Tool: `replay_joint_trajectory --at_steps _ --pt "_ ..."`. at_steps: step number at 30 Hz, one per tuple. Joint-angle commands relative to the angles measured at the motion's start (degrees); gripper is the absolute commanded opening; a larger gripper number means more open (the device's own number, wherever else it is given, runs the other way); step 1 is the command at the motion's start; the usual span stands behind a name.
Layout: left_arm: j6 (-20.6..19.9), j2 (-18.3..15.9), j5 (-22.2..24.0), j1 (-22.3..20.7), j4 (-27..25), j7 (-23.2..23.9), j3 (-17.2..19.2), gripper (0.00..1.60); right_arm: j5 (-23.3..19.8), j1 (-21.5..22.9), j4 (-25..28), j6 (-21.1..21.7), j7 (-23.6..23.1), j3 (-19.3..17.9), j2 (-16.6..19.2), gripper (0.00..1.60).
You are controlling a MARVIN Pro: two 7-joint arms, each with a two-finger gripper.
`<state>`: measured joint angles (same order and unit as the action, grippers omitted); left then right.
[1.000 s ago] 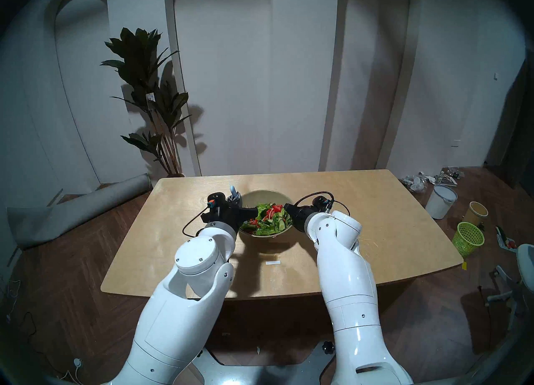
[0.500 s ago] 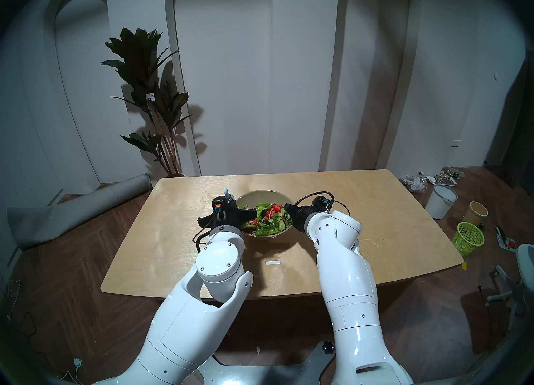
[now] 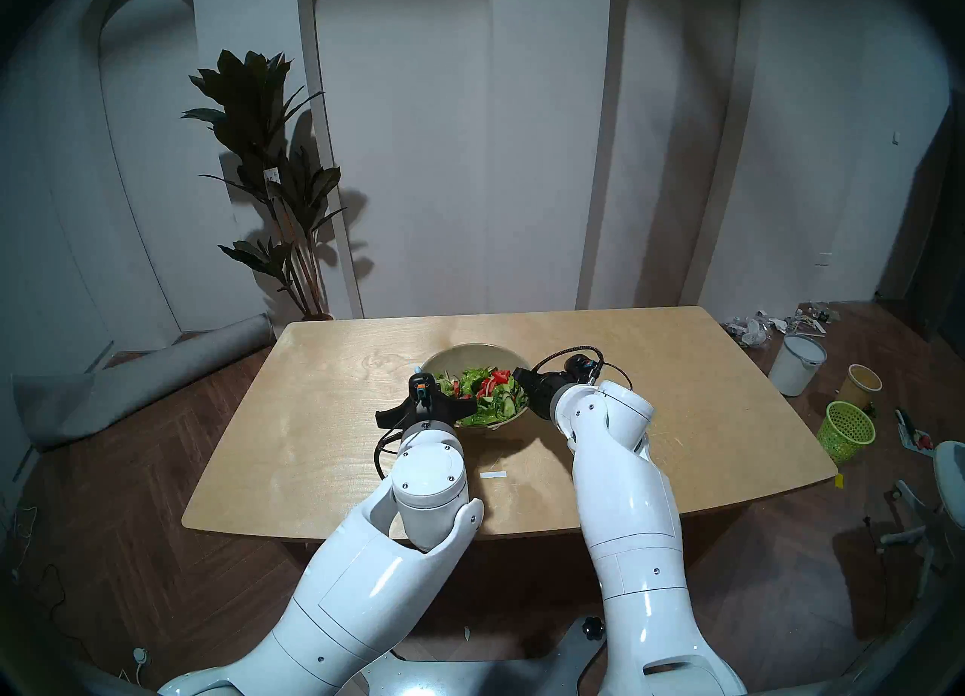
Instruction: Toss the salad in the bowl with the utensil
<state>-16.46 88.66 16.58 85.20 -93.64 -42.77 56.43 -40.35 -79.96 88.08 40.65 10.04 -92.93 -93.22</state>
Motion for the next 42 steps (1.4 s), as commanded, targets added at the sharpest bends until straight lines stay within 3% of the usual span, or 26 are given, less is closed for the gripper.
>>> replay_joint_trajectory --at_steps 1,17,38,42 --pt "-1.19 0.54 7.77 -1.26 -1.30 6.81 2.42 0.00 -0.08 0.28 0.99 -0.10 -0.05 -0.14 0.00 0.00" --pt "-2.12 0.56 10.61 -2.55 -6.48 8.27 5.34 0.00 -0.08 0.30 0.96 -0.11 -0.05 -0.13 0.01 0.00" --pt "-3.34 2.69 15.23 -6.84 -8.94 9.77 8.10 0.00 -0.08 0.30 0.96 -0.11 -0.05 -0.13 0.01 0.00" --pt "-0.41 -0.52 9.57 -7.28 -8.69 9.73 5.24 0.00 -0.08 0.30 0.96 -0.11 -0.05 -0.13 0.01 0.00"
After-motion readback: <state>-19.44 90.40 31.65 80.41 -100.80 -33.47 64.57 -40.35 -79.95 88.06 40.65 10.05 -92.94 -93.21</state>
